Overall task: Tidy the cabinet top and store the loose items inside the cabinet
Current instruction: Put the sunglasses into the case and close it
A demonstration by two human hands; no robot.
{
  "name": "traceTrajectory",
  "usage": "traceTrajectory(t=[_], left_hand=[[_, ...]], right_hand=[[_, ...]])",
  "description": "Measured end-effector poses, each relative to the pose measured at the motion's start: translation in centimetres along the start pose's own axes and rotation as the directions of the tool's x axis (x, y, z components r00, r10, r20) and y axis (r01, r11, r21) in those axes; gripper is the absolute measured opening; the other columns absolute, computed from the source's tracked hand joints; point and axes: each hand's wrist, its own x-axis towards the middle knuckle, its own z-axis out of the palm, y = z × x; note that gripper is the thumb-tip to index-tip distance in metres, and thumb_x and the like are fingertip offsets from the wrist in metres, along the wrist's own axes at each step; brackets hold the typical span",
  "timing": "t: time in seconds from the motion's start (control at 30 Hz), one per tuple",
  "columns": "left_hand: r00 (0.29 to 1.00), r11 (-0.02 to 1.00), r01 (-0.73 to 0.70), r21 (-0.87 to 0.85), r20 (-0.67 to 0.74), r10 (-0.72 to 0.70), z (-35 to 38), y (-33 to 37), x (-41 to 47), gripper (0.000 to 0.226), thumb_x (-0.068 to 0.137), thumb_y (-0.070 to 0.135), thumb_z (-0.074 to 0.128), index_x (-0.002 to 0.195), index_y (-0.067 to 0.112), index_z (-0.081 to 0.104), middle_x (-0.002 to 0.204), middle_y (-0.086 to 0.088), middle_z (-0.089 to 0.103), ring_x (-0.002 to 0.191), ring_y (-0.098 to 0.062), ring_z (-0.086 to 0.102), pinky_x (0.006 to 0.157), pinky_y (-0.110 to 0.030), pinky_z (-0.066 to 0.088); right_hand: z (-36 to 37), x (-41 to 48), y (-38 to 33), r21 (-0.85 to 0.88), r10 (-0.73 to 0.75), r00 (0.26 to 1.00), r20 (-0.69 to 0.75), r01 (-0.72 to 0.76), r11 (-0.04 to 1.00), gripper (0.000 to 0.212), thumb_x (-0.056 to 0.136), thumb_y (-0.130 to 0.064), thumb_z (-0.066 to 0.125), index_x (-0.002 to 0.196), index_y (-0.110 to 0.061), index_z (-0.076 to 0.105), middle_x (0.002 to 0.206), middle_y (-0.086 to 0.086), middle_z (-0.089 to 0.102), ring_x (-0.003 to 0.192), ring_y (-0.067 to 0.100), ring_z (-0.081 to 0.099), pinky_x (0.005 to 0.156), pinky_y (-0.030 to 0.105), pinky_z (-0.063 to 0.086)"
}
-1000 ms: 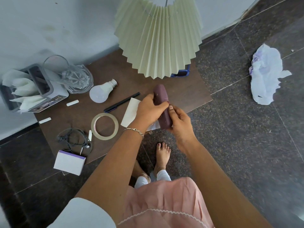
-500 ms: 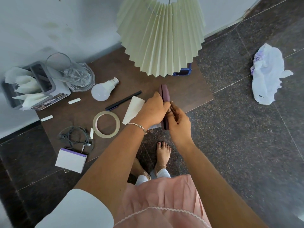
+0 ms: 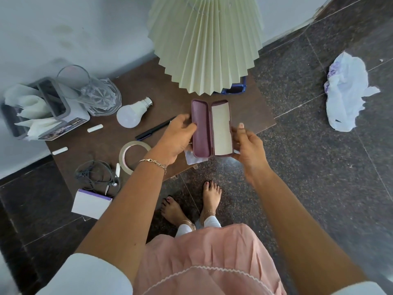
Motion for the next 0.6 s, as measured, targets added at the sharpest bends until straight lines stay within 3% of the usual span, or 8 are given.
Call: traceTrajectory(t=[0.13,0.3,0.43,0.6], left_hand=[[0.998,0.997,0.001,0.083,-0.066,0.005,0.0,-0.2,0.6,0.037,0.095,0.014,0.052,0.131,0.015,0.045,0.116,-0.005,0.064,0.107,-0.022,0.063,0.094,-0.048,0.052],[0.969,0.925,-0.099,0.367,-0.175,0.174,-0.1,0.0,0.7,0.048,0.086,0.005,0.061,0.131,0.014,0.045,0.121,-0.006,0.061,0.108,-0.024,0.061,0.096,-0.044,0.051],[0.912,0.807,-0.194,0.558,-0.201,0.358,0.2,-0.1,0.3,0.056,0.082,0.003,0.065,0.133,0.017,0.046,0.128,-0.005,0.056,0.108,-0.025,0.061,0.095,-0.040,0.051],[0.831,0.643,-0.279,0.713,-0.157,0.534,1.7,0.2,-1.3,0.053,0.086,0.001,0.062,0.135,0.015,0.047,0.139,-0.011,0.043,0.124,-0.025,0.048,0.099,-0.033,0.045]], right_hand=[[-0.1,0.9,0.7,-0.252,-0.139,0.989,-0.048,0.123,0.960,0.022,0.082,-0.020,0.076,0.102,-0.019,0.066,0.095,0.003,0.071,0.093,0.022,0.069,0.087,0.044,0.057],[0.6,1.8,1.5,-0.446,-0.282,0.958,-0.052,0.230,0.865,0.025,0.080,-0.009,0.075,0.103,-0.016,0.068,0.082,-0.011,0.066,0.075,0.005,0.064,0.079,0.024,0.054],[0.9,2.1,2.1,-0.505,-0.312,0.948,-0.067,0.237,0.830,0.025,0.081,-0.015,0.075,0.105,-0.015,0.069,0.087,-0.008,0.069,0.080,0.008,0.067,0.081,0.024,0.056],[0.3,2.0,1.8,-0.514,-0.359,0.919,-0.163,0.231,0.826,0.023,0.081,-0.025,0.075,0.101,-0.017,0.068,0.093,-0.005,0.071,0.077,0.004,0.065,0.078,0.022,0.055]])
